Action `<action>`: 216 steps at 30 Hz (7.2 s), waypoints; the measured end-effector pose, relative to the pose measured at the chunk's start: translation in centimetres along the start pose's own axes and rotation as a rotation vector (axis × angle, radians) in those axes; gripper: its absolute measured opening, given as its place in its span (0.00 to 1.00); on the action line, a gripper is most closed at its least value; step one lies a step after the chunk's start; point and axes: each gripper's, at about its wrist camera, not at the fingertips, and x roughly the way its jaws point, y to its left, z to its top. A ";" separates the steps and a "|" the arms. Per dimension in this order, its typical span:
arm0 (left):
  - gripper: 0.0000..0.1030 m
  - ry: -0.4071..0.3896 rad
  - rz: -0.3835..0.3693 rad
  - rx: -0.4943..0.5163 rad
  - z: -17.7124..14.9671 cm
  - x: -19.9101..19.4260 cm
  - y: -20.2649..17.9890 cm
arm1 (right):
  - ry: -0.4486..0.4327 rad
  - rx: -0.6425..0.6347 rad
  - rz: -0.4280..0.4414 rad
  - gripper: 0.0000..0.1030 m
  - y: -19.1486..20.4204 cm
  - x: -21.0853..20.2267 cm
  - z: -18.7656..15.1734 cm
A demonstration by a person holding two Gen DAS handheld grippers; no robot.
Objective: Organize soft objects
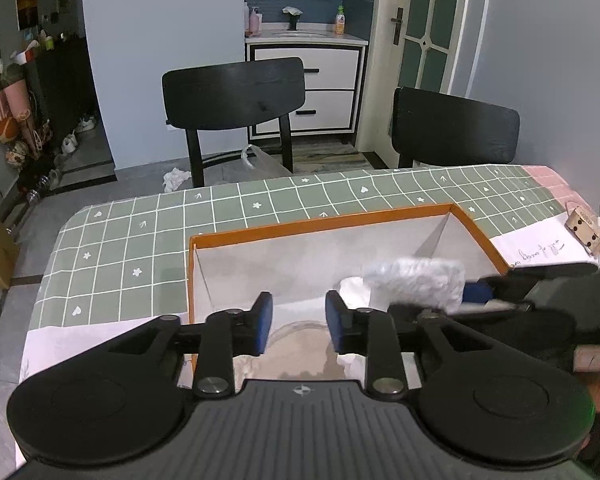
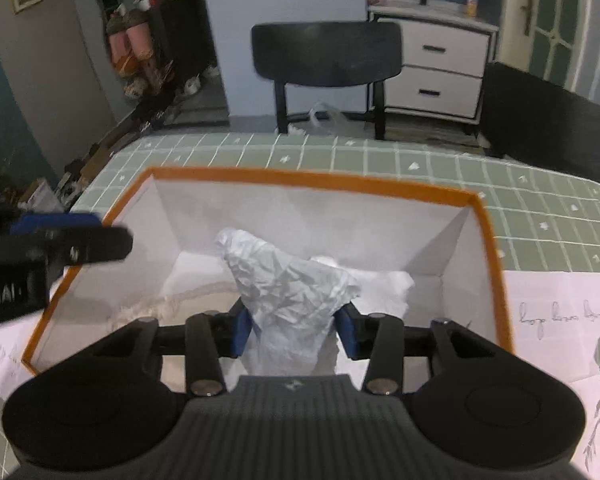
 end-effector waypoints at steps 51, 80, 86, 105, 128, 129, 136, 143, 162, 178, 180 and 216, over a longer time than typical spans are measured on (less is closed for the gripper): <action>0.84 -0.257 -0.215 0.041 -25.0 -14.4 1.7 | -0.122 -0.149 0.328 0.74 -2.3 -19.5 -21.7; 0.84 -0.108 -0.262 0.216 -25.9 -11.3 1.1 | -0.056 -0.073 0.126 0.76 -2.8 -17.9 -28.2; 0.84 -0.096 -0.262 0.166 -23.0 -9.3 2.9 | -0.033 -0.039 0.074 0.76 -5.1 -17.2 -26.3; 0.84 0.004 -0.307 0.218 -16.4 -1.9 1.6 | 0.016 0.083 0.050 0.79 -8.5 -10.9 -18.9; 0.61 0.039 -0.295 0.350 -16.0 0.0 0.2 | -0.022 0.022 0.033 0.67 -7.8 -4.4 -16.7; 0.59 0.034 -0.295 0.356 -16.0 -0.1 0.2 | -0.022 0.014 0.034 0.66 -7.7 -4.5 -16.7; 0.35 0.007 -0.326 0.335 -15.7 -1.1 0.8 | -0.014 -0.019 0.047 0.58 -7.8 -4.7 -16.4; 0.28 -0.012 -0.333 0.290 -15.6 -2.6 1.9 | -0.029 -0.016 0.037 0.57 -8.2 -6.1 -16.2; 0.26 -0.147 -0.274 0.319 -12.5 -12.5 3.6 | -0.084 -0.053 0.039 0.57 -9.2 -14.7 -15.3; 0.19 -0.171 -0.330 0.383 -6.4 -10.3 2.7 | -0.069 -0.118 0.133 0.57 -6.5 -13.6 -10.4; 0.19 -0.173 -0.333 0.381 -5.6 -9.9 2.8 | -0.071 -0.131 0.139 0.57 -6.3 -13.6 -9.7; 0.09 0.085 -0.312 0.405 0.1 3.5 0.6 | 0.141 -0.137 0.162 0.57 -1.7 -1.8 -2.1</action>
